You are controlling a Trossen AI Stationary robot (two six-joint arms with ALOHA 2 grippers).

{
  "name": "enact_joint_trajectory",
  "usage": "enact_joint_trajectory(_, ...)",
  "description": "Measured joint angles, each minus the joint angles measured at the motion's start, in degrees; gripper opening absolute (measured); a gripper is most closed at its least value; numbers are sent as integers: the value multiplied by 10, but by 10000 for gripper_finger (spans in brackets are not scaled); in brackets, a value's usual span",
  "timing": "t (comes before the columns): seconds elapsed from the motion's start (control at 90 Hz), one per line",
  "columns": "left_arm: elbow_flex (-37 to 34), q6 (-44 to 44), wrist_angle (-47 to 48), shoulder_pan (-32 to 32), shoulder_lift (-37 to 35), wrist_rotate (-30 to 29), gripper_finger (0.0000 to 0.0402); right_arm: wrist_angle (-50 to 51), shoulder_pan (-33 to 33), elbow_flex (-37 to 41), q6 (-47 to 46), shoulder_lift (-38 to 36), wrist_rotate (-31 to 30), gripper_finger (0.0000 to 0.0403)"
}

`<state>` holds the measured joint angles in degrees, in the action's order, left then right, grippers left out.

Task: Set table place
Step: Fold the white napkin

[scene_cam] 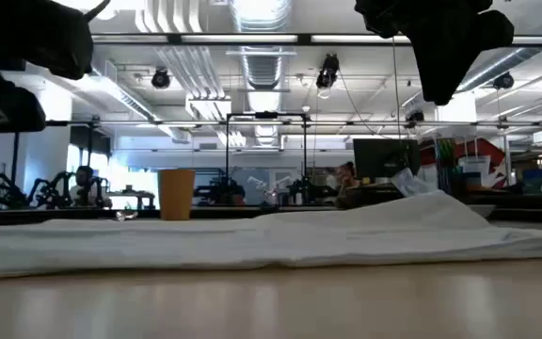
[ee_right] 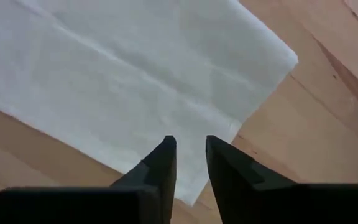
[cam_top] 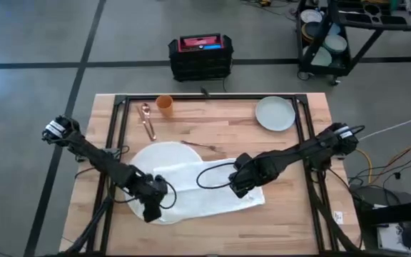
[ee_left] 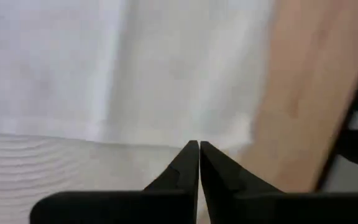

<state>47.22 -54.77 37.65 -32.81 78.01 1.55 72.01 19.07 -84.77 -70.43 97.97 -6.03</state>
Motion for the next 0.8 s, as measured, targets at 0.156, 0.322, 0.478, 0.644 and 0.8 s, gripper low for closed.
enact_joint_trajectory(0.156,0,92,4,3,3,-18,0,13,13,4,-1,0,43,73)
enact_joint_trajectory(0.322,-4,81,57,12,3,-78,0,44,56,43,-81,0,49,56)
enact_joint_trajectory(0.478,-19,68,95,38,4,-159,0,38,52,87,-144,0,2,33)
enact_joint_trajectory(0.644,-31,67,91,122,3,-135,0,37,-13,119,-196,0,-98,14)
enact_joint_trajectory(0.8,-31,85,87,172,-4,-62,0,19,-90,140,-127,-9,-84,21)
